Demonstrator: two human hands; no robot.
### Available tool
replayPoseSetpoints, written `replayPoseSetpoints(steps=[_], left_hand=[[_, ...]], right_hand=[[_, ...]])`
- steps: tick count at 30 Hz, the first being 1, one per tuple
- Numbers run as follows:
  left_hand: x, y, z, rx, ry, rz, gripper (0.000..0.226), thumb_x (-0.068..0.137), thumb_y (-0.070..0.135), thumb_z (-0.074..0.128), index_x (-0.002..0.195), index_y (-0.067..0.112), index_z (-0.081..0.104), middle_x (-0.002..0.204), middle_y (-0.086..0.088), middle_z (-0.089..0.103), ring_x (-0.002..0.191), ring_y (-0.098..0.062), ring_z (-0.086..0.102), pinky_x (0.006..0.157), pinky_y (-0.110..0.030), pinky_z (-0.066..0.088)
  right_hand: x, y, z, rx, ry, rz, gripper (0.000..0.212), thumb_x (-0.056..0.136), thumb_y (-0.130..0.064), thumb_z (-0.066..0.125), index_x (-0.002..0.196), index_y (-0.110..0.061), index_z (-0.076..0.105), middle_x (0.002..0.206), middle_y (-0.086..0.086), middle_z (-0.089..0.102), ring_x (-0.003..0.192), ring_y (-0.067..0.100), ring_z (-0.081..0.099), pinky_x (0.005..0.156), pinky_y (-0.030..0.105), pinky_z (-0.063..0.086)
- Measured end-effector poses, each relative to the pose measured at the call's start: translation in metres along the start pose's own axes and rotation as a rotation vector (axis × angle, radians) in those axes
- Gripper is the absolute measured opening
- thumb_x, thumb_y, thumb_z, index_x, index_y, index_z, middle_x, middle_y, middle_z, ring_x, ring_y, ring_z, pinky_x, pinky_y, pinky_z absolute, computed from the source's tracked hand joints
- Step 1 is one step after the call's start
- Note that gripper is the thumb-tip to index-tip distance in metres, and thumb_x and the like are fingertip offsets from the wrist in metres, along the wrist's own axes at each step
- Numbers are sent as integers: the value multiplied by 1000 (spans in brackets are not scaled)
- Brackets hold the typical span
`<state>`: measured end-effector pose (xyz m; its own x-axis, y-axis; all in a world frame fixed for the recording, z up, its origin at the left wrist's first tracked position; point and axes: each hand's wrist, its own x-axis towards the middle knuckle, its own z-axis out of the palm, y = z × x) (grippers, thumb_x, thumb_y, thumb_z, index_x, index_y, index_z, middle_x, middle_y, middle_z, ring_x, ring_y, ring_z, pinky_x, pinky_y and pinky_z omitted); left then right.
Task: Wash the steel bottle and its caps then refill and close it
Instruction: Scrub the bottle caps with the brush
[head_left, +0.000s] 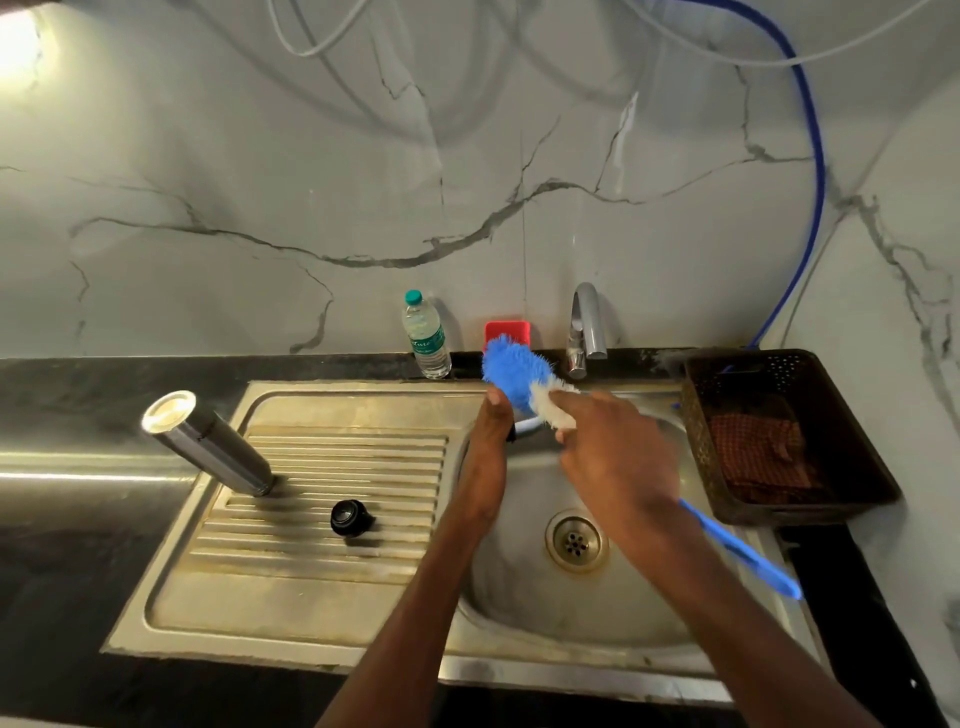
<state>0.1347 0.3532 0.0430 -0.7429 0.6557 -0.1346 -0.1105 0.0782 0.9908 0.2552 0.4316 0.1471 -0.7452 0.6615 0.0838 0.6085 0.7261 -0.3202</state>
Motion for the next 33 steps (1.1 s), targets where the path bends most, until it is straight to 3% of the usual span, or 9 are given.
replayPoseSetpoints(steps=[6,11,15,18,22,25,27,30,33], left_hand=[[-5,10,-10,98,-50,50,76,99,79,25,149,30,55,145,8,64,138,-7,56,120,-38,39],[0,13,-9,72,-110,22,93,92,89,21,156,27,48,151,2,60,142,-13,54,125,-51,34],[-2,11,-5,7,-103,11,84,91,90,22,149,39,56,147,4,64,140,-17,56,123,-55,35],[-5,12,2,23,-82,-4,86,89,94,22,145,40,59,144,8,66,137,-14,58,123,-55,37],[3,27,-6,-113,19,-6,73,85,93,24,130,46,58,133,14,68,126,-6,64,118,-45,45],[-4,19,1,28,-70,18,78,92,88,24,142,38,59,140,7,67,133,-13,62,118,-53,44],[-8,6,7,109,-139,44,73,98,80,33,145,31,58,143,5,66,135,-15,60,117,-47,45],[0,8,-2,-237,-48,-16,55,104,55,51,134,12,67,133,-13,71,125,-28,67,111,-49,48],[10,13,-17,-691,16,-123,52,102,36,58,139,1,59,146,-24,60,133,-32,61,118,-43,43]], right_hand=[[-19,-1,-10,-74,-46,-112,45,94,-25,59,137,-36,52,121,-5,60,101,25,68,75,35,49],[-8,2,-13,-106,-67,-84,46,93,-23,60,137,-37,55,124,-5,62,101,25,68,79,37,52],[-24,-3,1,-43,-60,-86,51,95,-19,57,141,-36,46,127,-6,55,101,28,68,77,39,53],[-8,6,4,-11,7,-24,57,91,-19,63,143,-37,49,130,-6,57,103,25,68,80,38,56],[-47,1,9,2,-86,-121,61,93,-20,54,148,-41,38,133,-11,50,95,25,69,77,41,56],[-27,11,10,9,24,-58,58,92,-23,55,146,-41,44,132,-9,56,97,25,69,77,39,55],[7,28,13,39,74,-5,51,91,-28,59,141,-40,55,124,-6,65,101,24,68,81,36,55],[39,57,18,339,-52,62,42,94,-31,63,135,-40,64,119,-6,73,96,17,69,81,33,55],[43,72,28,985,-286,338,38,97,-15,66,132,-31,68,91,4,72,51,5,46,47,20,35]])
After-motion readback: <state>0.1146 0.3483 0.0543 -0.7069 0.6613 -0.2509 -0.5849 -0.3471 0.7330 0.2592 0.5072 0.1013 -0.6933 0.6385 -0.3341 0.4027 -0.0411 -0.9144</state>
